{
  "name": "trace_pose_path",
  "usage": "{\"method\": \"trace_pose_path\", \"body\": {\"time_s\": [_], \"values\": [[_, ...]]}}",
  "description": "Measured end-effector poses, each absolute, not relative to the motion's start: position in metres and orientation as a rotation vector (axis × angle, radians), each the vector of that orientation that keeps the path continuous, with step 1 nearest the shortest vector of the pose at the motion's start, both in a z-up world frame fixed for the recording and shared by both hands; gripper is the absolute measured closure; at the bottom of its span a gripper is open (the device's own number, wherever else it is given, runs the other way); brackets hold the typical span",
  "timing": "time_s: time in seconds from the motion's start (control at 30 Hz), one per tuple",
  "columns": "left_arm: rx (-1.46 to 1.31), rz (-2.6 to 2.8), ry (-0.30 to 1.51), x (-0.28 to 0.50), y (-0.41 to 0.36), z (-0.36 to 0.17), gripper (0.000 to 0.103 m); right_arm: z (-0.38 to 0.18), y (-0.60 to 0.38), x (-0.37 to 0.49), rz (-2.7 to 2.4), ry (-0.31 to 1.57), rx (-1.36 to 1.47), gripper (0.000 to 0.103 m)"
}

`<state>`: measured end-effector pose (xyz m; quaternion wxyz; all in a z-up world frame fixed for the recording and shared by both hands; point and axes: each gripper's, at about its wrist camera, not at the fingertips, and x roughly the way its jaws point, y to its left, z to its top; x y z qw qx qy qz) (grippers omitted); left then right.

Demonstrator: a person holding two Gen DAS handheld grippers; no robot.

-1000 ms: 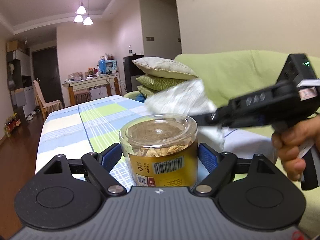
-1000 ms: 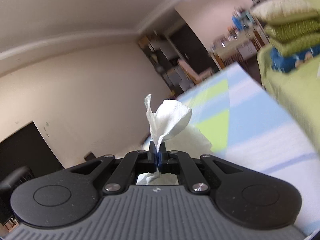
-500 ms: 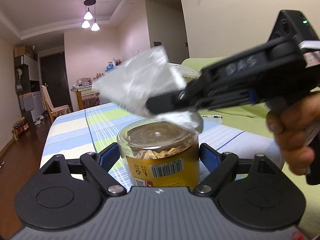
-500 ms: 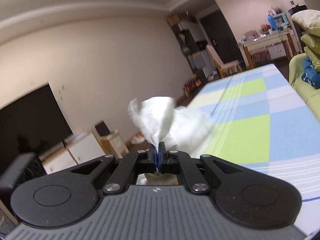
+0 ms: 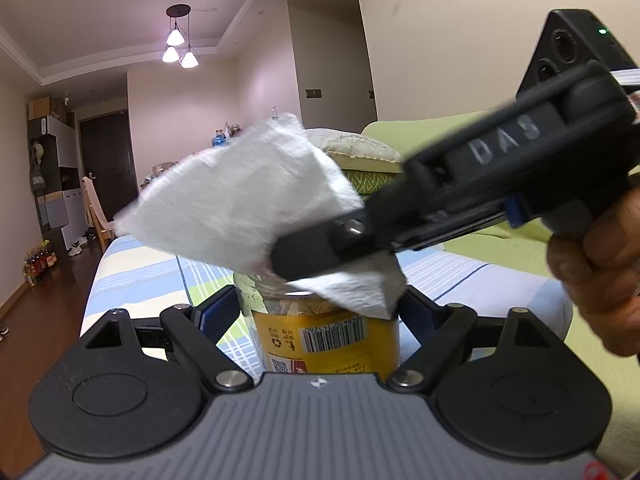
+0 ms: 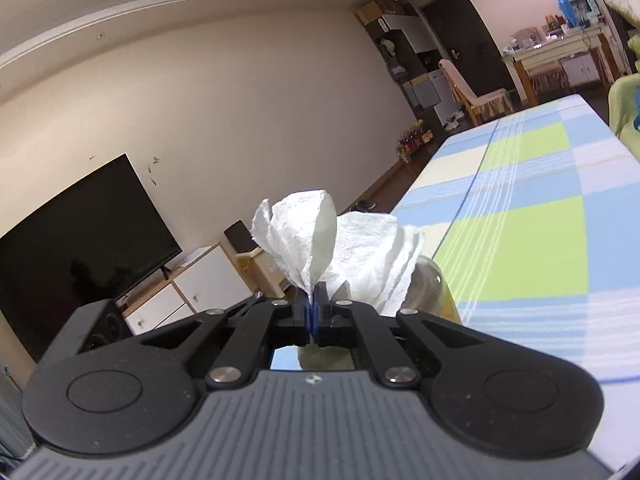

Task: Clean container
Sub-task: 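Wipe the upright jar's rim with the tissue in the right gripper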

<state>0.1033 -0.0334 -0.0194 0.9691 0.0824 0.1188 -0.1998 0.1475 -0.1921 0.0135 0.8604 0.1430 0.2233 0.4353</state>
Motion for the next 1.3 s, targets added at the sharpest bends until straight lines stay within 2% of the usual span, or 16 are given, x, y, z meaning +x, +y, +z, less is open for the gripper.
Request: {"method": "trace_pose_path", "body": {"time_s": [0.13, 0.33, 0.53, 0.77, 1.0, 1.07, 1.3], "values": [[0.171, -0.390, 0.243, 0.103, -0.033, -0.019, 0.017, 0.013, -0.197, 0.161, 0.859, 0.461, 0.296, 0.103], [0.173, -0.395, 0.244, 0.100, -0.030, -0.019, 0.017, 0.034, -0.197, 0.153, 0.784, 0.473, 0.105, 0.103], [0.182, -0.413, 0.238, 0.059, 0.003, -0.035, 0.017, 0.054, -0.192, 0.126, 0.822, 0.517, -0.008, 0.103], [0.177, -0.414, 0.236, 0.047, 0.002, -0.043, 0.017, 0.059, -0.170, 0.110, 0.878, 0.535, -0.012, 0.102], [0.179, -0.413, 0.239, 0.037, 0.000, -0.043, 0.017, 0.049, -0.155, 0.140, 0.881, 0.540, 0.036, 0.103], [0.165, -0.404, 0.243, 0.072, -0.015, -0.028, 0.017, 0.049, -0.152, 0.150, 0.865, 0.540, 0.034, 0.103], [0.162, -0.413, 0.242, 0.065, 0.007, -0.026, 0.017, 0.055, -0.165, 0.156, 0.788, 0.524, -0.025, 0.103]]}}
